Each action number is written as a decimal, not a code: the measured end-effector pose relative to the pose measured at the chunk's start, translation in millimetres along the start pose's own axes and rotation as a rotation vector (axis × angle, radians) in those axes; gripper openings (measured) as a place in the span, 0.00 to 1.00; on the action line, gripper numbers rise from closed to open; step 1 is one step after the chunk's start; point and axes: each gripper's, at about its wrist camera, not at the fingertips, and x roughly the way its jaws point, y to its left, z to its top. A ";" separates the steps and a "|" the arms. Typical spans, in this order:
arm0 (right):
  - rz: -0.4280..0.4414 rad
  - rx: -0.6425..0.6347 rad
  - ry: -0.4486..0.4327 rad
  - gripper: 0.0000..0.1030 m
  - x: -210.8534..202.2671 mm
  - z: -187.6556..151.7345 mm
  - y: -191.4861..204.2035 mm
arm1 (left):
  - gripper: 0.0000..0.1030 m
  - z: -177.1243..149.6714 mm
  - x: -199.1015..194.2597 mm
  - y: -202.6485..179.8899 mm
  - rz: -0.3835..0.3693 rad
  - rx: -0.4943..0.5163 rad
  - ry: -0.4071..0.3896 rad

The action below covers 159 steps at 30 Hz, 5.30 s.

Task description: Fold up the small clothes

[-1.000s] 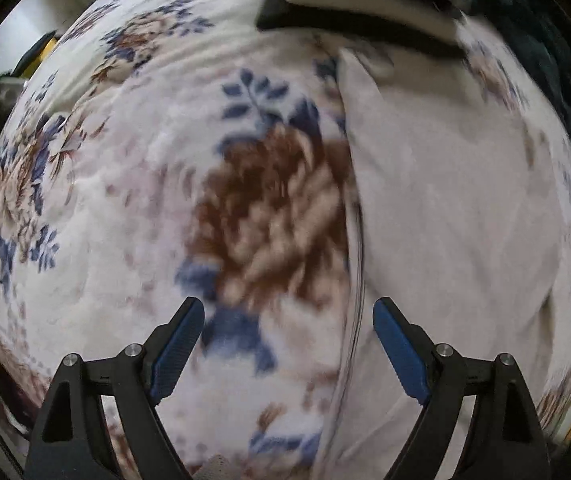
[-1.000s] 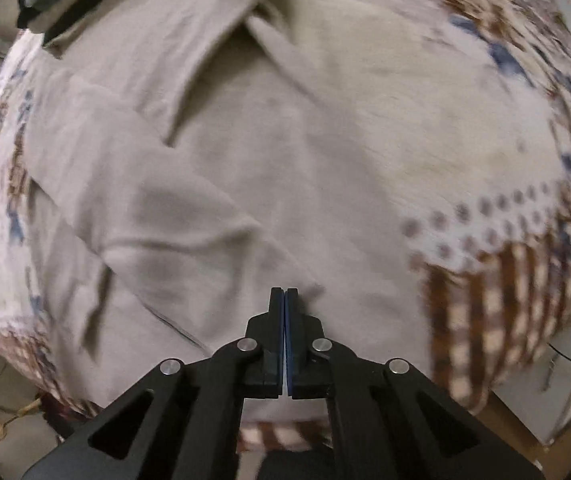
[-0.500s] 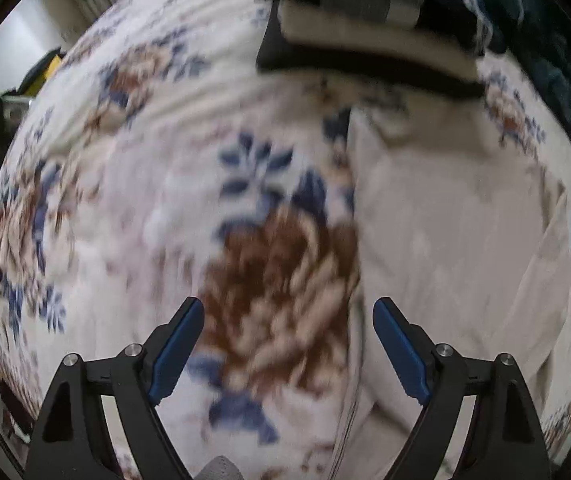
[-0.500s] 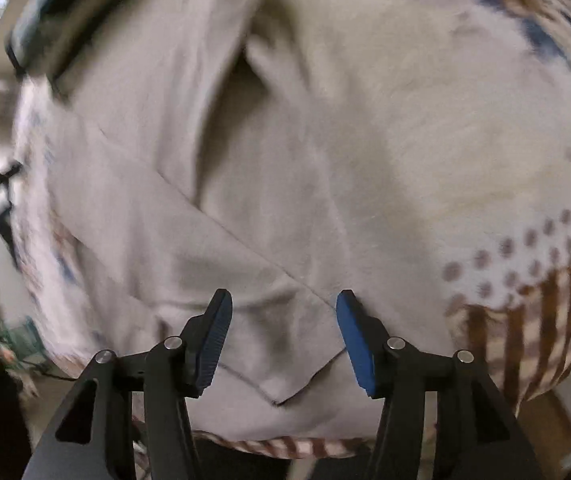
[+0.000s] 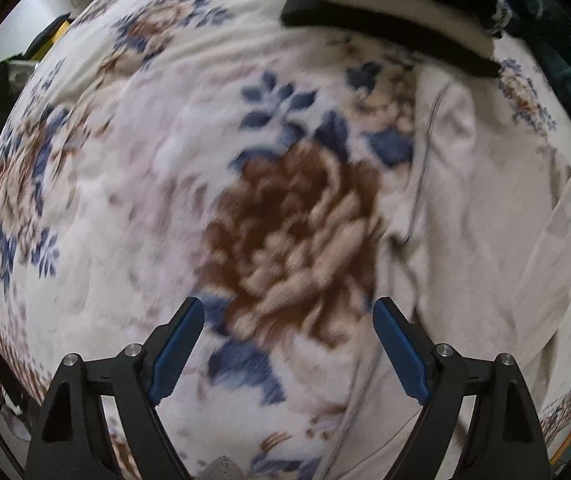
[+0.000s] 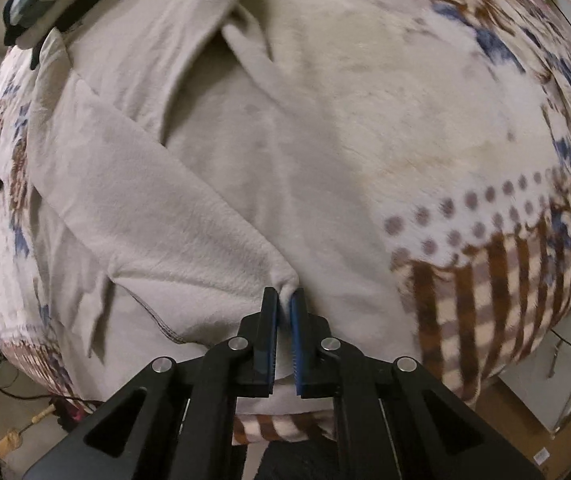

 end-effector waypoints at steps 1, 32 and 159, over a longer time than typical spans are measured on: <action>-0.002 0.000 0.001 0.06 -2.0 0.3 -6.1 | 0.84 3.6 -1.2 -3.3 -0.003 0.004 -0.010; 0.160 0.171 0.134 0.62 -68.5 53.8 -185.4 | 0.90 -97.6 4.5 31.9 -0.193 0.139 0.225; 0.344 0.055 -0.091 0.49 -118.3 305.2 -86.9 | 0.68 85.8 46.3 -1.4 -0.406 -0.104 -0.060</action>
